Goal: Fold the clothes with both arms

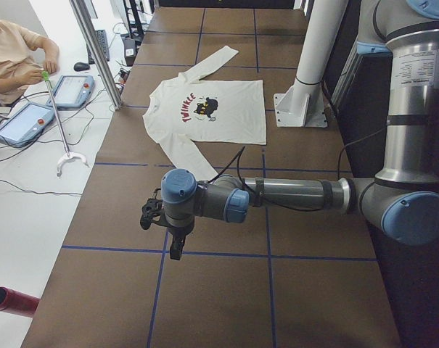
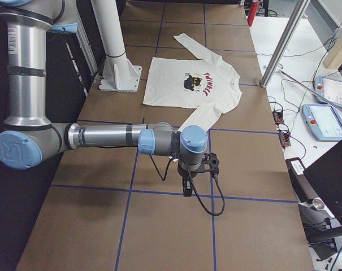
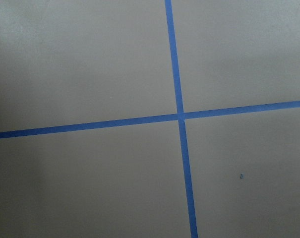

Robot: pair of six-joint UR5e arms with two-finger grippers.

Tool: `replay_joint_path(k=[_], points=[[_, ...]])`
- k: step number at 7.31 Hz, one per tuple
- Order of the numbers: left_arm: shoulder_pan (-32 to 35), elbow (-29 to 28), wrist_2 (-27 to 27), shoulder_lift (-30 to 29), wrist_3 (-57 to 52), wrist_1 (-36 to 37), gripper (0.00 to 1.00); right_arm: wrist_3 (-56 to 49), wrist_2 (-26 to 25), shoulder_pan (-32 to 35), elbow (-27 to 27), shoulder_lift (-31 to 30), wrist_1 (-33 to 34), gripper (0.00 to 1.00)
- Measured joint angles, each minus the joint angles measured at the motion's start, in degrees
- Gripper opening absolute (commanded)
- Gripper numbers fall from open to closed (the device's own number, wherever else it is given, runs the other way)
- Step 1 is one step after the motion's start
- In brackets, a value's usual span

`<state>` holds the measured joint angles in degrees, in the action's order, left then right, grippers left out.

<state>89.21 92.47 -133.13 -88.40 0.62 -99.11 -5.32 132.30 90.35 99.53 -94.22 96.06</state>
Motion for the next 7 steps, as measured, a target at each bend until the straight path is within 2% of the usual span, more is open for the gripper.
replay_joint_path(k=[2,5,7], points=[[-0.35,0.73,0.86,0.26,-0.62,-0.50,0.99,0.34,-0.02,-0.10,2.63,1.29,0.00,1.00],[-0.70,-1.24,4.87,0.50,-6.67,-11.51,0.99,0.47,-0.04,-0.17,3.08,4.92,0.05,1.00],[-0.73,-1.97,3.22,0.18,-6.72,-13.83,0.99,0.53,2.23,-0.27,2.95,5.27,-0.50,1.00]])
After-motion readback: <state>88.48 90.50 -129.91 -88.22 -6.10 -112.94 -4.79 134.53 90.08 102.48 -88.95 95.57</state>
